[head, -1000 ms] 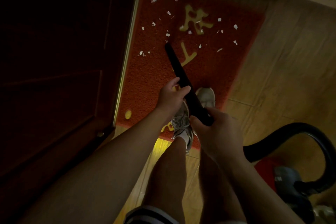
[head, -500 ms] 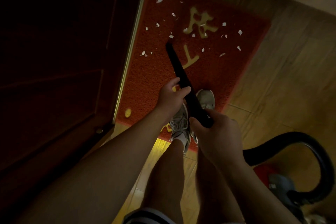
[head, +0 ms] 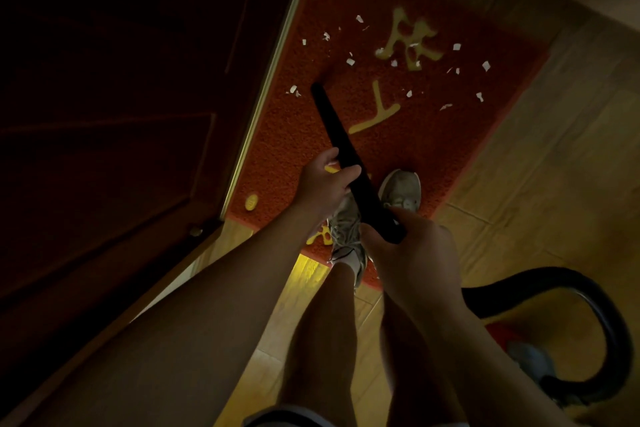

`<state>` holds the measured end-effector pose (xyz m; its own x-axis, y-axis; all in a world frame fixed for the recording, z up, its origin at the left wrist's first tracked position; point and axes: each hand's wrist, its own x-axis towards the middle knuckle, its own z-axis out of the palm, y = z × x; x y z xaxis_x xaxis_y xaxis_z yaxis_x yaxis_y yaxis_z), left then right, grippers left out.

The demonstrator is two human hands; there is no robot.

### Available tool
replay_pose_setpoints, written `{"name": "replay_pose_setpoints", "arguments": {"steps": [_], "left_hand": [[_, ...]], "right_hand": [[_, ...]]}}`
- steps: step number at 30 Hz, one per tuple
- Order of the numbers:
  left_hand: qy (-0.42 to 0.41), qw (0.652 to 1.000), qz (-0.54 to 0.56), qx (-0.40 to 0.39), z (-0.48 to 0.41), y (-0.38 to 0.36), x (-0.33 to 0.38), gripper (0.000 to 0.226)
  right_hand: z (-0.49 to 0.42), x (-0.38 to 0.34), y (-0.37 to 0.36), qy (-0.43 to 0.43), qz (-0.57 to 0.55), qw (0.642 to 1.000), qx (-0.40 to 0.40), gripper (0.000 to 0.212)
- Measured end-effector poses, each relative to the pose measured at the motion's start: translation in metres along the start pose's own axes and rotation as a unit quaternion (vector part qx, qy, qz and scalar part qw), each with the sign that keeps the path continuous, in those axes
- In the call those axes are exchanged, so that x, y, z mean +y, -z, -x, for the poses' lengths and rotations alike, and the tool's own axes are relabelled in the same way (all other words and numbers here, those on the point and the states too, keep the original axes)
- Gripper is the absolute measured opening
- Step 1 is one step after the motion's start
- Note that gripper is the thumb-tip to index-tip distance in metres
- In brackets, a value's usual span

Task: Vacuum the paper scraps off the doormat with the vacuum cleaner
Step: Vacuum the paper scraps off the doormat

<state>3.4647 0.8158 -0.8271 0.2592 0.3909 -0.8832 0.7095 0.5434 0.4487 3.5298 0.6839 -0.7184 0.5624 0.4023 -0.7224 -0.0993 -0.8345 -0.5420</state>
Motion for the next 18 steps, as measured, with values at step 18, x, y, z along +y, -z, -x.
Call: {"name": "replay_pose_setpoints", "arguments": {"steps": [18], "left_hand": [[-0.018, 0.999, 0.032, 0.003, 0.005, 0.03, -0.007, 0.032]], "right_hand": [[-0.001, -0.007, -0.025, 0.041, 0.029, 0.999, -0.019, 0.037]]}}
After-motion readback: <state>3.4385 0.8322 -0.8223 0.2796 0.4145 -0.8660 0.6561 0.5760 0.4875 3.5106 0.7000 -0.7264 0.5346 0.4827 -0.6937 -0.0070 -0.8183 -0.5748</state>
